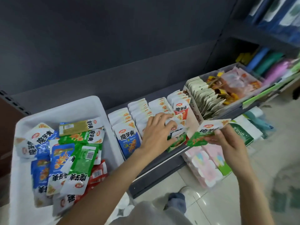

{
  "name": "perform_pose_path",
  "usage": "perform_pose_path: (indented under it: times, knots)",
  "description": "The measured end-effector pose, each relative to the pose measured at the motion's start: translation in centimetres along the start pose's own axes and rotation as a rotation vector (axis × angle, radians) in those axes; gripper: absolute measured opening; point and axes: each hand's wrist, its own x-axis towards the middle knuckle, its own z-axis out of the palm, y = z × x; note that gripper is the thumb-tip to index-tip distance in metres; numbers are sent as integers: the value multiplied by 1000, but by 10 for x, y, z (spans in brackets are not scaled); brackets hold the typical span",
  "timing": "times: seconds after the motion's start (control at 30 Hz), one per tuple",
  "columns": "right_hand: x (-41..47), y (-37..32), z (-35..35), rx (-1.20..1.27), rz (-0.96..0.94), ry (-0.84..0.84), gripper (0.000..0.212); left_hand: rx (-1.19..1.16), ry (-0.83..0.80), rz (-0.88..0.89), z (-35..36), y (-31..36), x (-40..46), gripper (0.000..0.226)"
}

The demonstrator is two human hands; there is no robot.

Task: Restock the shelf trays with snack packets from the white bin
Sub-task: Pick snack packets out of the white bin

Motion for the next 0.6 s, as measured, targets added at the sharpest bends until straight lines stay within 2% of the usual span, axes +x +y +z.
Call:
perform_pose_path:
  times: [0.13,0.37,0.6]
  knots:
    - [15,20,15,90,47,-98,21,114,-47,-53,4,-12,15,32]
    - [40,45,38,149,141,-214,26,77,-105,-118,4,-16,21,41]
    - [45,47,44,140,118,-293,26,76,-103,-134,5,-15,22,39]
